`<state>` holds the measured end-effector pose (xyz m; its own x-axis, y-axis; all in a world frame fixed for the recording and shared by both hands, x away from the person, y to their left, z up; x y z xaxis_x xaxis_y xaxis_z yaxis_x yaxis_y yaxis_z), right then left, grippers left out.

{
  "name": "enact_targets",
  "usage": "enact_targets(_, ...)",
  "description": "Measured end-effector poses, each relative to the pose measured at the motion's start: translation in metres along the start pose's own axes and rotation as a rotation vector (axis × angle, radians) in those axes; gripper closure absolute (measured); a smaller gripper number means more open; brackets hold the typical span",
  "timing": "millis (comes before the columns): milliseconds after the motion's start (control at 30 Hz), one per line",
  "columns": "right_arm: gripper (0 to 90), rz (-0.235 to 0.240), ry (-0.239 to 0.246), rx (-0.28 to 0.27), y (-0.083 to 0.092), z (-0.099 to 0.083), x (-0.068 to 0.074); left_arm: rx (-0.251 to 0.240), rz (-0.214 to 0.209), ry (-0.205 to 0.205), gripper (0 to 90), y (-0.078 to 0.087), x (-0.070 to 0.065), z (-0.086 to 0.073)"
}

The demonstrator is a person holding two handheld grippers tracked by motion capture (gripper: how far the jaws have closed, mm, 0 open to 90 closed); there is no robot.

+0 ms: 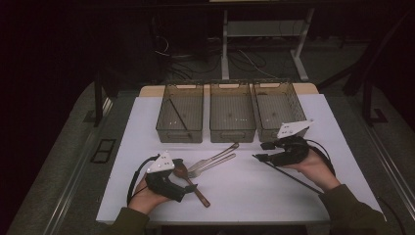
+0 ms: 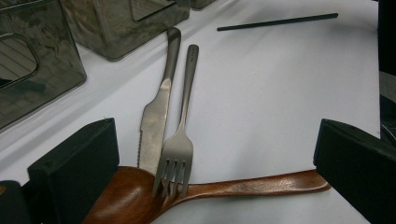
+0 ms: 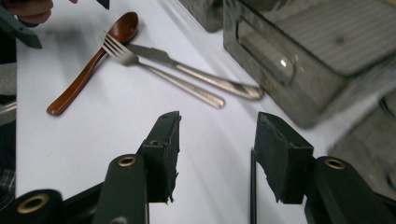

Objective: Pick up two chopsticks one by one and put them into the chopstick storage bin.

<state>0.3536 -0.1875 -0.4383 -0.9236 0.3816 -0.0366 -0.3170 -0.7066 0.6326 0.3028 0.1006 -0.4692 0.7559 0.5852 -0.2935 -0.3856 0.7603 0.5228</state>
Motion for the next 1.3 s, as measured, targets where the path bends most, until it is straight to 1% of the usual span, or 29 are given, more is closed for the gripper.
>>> enact_targets(133,52.9,-0.022,-0.01,0.005,0.011,-0.015,0.001,-0.003,0.001,0.003,0.0,0.0,0.0,0.0)
enact_targets(200,57.8,-0.029,-0.007,0.005,0.015,-0.022,0.003,-0.002,0.002,0.003,0.0,0.001,0.0,0.0)
enact_targets(267,61.3,-0.019,-0.022,0.01,0.02,-0.028,0.005,-0.002,0.002,0.002,0.0,0.001,0.0,0.0)
enact_targets(333,63.7,-0.023,-0.021,0.022,0.024,-0.035,0.007,-0.005,0.004,0.002,0.0,0.001,0.0,0.0)
enact_targets(400,65.6,-0.021,-0.029,0.028,0.029,-0.041,0.009,-0.004,0.005,0.0,0.0,0.002,0.0,0.0)
enact_targets(500,68.7,-0.033,-0.041,0.047,0.033,-0.053,0.01,-0.004,0.006,-0.001,0.0,0.002,0.001,0.0)
enact_targets(600,72.3,-0.021,-0.051,0.074,0.038,-0.067,0.011,-0.005,0.008,-0.001,0.0,0.001,0.0,0.001)
enact_targets(733,74.3,-0.041,-0.067,0.109,0.042,-0.081,0.01,-0.004,0.009,0.0,0.0,0.001,0.001,0.0)
enact_targets(800,74.9,-0.05,-0.068,0.13,0.042,-0.088,0.01,-0.005,0.011,-0.001,0.0,0.001,0.001,0.0)
enact_targets(833,75.6,-0.062,-0.073,0.144,0.043,-0.091,0.01,-0.005,0.011,-0.001,0.0,0.002,0.001,0.0)
enact_targets(1033,78.6,-0.072,-0.085,0.195,0.041,-0.107,0.008,-0.003,0.011,-0.003,0.0,0.002,0.001,0.0)
enact_targets(1167,80.0,-0.077,-0.089,0.209,0.039,-0.111,0.005,-0.002,0.01,-0.003,0.0,0.002,0.0,0.0)
enact_targets(1300,81.1,-0.069,-0.082,0.228,0.035,-0.114,0.006,-0.002,0.01,-0.003,0.0,0.002,0.001,0.0)
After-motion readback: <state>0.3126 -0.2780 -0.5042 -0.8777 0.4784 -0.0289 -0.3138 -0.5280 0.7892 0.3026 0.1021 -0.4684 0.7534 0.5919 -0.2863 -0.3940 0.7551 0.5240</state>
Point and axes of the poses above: each handheld gripper's, and its own axes: y roughly backward along the jaws, z roughly out of its top, x roughly to its left, the point moved 8 cm from there along -y, roughly forward along the jaws, and after that the axes turned 13 degrees about y, right-handed, at the moved point
